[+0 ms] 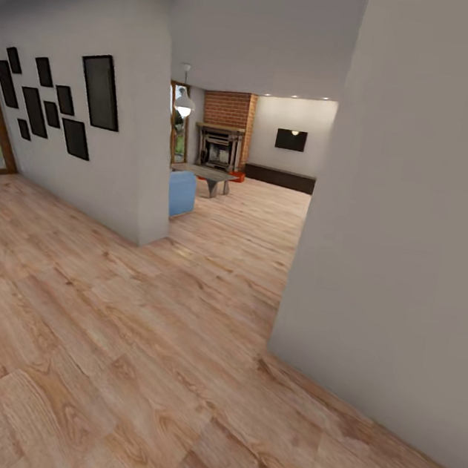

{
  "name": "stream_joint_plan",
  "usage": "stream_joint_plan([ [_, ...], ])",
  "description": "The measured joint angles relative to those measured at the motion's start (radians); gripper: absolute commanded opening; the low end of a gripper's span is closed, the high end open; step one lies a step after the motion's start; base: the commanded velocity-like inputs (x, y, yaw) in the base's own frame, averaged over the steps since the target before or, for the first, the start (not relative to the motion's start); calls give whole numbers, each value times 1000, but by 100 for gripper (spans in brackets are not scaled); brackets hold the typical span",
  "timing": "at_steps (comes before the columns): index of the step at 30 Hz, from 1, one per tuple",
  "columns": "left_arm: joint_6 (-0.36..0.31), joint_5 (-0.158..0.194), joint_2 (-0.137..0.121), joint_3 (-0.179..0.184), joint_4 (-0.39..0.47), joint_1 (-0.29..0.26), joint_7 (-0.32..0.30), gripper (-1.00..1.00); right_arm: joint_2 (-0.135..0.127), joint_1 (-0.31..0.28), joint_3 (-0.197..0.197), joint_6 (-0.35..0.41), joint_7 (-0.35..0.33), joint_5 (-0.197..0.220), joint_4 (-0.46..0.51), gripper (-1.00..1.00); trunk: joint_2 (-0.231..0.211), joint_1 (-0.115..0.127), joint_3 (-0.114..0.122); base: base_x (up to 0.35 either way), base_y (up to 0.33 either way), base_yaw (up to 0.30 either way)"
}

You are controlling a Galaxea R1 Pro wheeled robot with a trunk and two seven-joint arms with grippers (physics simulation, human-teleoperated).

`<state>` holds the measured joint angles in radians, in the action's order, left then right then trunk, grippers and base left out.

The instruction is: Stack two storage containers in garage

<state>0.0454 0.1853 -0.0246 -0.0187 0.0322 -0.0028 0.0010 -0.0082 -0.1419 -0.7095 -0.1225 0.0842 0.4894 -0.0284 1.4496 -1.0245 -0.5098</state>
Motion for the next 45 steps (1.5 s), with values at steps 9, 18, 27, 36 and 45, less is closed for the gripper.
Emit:
stream_joint_plan([
  [9, 0, 0, 0, 0, 0, 0, 0, 100, 0, 0, 0, 0, 0, 1, 0, 100, 0, 0, 0, 321, 0, 42],
  [18, 0, 0, 0, 0, 0, 0, 0, 100, 0, 0, 0, 0, 0, 1, 0, 100, 0, 0, 0, 322, 0, 1],
  [27, 0, 0, 0, 0, 0, 0, 0, 100, 0, 0, 0, 0, 0, 1, 0, 100, 0, 0, 0, 322, 0, 0],
  [36, 0, 0, 0, 0, 0, 0, 0, 100, 2, 0, 0, 0, 0, 0, 0, 100, 0, 0, 0, 321, 0, 183],
  [45, 0, 0, 0, 0, 0, 0, 0, 100, 0, 0, 0, 0, 0, 1, 0, 100, 0, 0, 0, 321, 0, 170],
])
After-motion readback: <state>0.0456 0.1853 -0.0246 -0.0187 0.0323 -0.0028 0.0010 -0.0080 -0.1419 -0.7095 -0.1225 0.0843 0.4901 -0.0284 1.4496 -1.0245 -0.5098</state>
